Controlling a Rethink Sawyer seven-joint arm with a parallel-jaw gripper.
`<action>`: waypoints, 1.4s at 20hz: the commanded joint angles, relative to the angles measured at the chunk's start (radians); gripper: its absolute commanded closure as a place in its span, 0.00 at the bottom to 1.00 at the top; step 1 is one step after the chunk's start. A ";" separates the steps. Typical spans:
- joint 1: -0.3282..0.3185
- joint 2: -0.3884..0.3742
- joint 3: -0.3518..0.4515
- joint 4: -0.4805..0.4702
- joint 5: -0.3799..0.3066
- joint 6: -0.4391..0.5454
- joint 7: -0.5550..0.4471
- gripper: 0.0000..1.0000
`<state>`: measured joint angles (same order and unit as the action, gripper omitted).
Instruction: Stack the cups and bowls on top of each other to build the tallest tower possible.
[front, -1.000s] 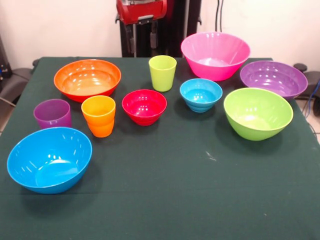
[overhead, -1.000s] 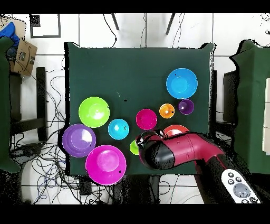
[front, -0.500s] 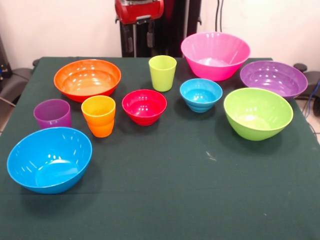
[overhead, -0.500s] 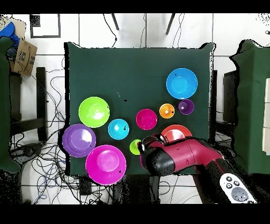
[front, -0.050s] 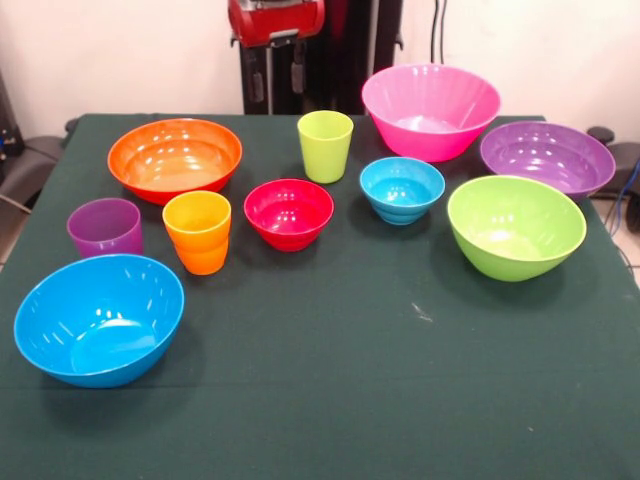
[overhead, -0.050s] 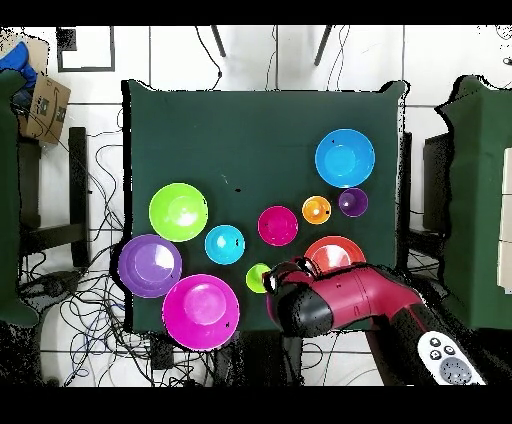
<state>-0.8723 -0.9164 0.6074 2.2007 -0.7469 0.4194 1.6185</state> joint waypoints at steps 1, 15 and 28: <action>0.039 0.112 -0.072 0.026 -0.129 -0.091 0.059 0.00; 0.132 0.177 -0.194 -0.016 -0.187 -0.203 0.121 0.00; 0.190 0.138 -0.224 0.041 -0.096 -0.240 0.143 0.00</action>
<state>-0.7314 -0.7790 0.4095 2.2077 -0.8518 0.2289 1.6187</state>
